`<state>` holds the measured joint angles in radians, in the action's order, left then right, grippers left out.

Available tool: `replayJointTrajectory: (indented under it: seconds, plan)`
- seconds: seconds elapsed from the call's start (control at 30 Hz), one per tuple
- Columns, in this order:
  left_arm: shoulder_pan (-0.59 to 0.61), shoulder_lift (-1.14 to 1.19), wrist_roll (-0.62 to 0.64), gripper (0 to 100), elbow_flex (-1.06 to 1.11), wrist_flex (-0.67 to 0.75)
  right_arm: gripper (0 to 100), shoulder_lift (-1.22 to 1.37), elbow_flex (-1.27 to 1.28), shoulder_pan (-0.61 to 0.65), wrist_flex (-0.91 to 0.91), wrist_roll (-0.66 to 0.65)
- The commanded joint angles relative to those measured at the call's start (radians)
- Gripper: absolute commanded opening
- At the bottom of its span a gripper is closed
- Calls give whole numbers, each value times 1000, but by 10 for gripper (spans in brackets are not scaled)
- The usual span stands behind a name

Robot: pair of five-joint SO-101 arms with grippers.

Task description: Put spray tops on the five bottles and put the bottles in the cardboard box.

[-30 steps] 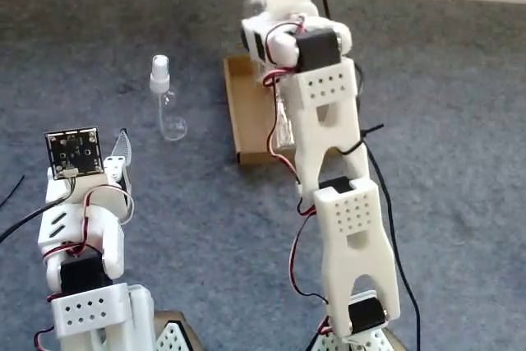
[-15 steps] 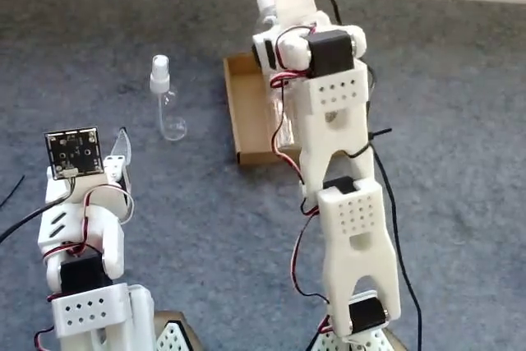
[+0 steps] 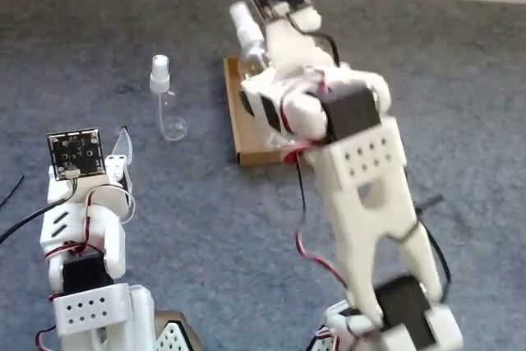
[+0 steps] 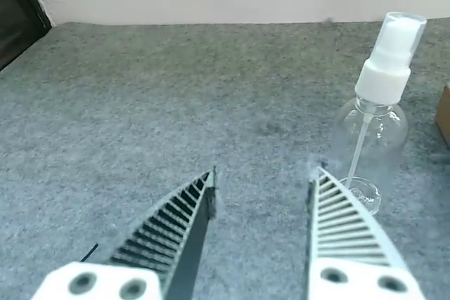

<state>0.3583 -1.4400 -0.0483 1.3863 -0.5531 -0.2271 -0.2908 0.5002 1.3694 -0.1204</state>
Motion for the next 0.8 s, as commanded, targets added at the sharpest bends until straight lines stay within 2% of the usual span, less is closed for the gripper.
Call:
replayJointTrajectory:
  seconds: [0.0, 0.17, 0.3, 0.53, 0.7, 0.77]
  plan:
    - [-8, -10, 6, 191, 15, 26, 5, -176, 501, -2, -604, -20]
    - [-8, -12, 6, 190, 44, 31, 5, -122, 757, -56, -1193, -49]
    - [-8, -12, 6, 190, 58, 31, 5, 44, 760, -82, -1423, -25]
    - [-13, -12, 6, 192, 96, 71, 5, 312, 568, -82, -1469, -21]
    - [-8, -12, 8, 193, 58, 60, 5, 278, 510, -36, -1435, -21]
    - [8, -12, 11, 193, 18, -2, 5, 234, 510, -12, -1374, -21]
